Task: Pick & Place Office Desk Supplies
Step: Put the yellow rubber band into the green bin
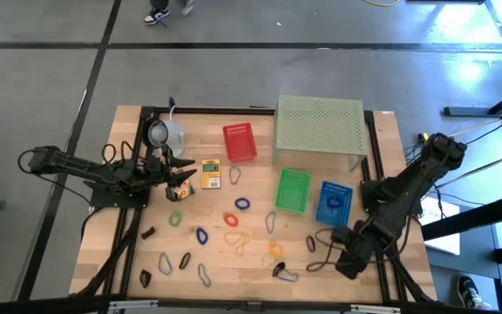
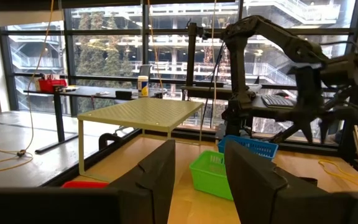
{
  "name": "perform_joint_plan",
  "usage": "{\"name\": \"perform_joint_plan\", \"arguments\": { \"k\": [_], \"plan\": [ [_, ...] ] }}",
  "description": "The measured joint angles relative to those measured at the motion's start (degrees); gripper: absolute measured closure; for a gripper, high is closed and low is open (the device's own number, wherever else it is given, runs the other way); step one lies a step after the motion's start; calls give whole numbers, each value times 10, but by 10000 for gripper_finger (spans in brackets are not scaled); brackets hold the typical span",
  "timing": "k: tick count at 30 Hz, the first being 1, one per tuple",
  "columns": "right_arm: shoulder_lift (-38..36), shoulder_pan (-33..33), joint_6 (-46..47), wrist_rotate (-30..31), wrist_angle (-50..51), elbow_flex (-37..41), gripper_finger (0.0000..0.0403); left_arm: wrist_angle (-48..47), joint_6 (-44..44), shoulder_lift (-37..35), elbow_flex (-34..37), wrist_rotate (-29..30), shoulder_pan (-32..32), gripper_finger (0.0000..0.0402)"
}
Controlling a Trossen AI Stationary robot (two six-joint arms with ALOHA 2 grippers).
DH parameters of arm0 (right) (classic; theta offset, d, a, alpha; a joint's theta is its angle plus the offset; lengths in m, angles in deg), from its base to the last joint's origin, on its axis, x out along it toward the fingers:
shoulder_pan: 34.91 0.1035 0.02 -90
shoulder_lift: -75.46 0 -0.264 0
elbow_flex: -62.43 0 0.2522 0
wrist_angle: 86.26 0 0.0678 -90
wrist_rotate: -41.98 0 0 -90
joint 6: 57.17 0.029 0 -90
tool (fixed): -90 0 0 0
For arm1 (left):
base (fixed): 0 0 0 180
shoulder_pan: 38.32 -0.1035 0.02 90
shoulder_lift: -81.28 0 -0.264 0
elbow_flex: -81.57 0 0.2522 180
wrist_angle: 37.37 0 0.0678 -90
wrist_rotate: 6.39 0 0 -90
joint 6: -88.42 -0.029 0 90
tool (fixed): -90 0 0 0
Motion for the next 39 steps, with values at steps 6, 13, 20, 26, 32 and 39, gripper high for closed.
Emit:
{"name": "perform_joint_plan", "arguments": {
  "k": [6,13,20,26,32,39],
  "plan": [
    [19,-1,-118,32,-79,0,287,5,0,0,0,0,0,269],
    [18,-19,-167,93,-81,0,287,9,6,0,0,0,0,269],
    [24,-16,-166,90,-76,0,287,9,6,0,0,0,0,269],
    [65,9,-150,40,-94,0,287,29,1,0,0,0,0,269],
    [130,46,-181,-27,-136,0,287,26,30,0,0,0,0,269],
    [184,73,-231,-23,-129,-3,288,22,31,0,0,0,0,270]
  ]
}}
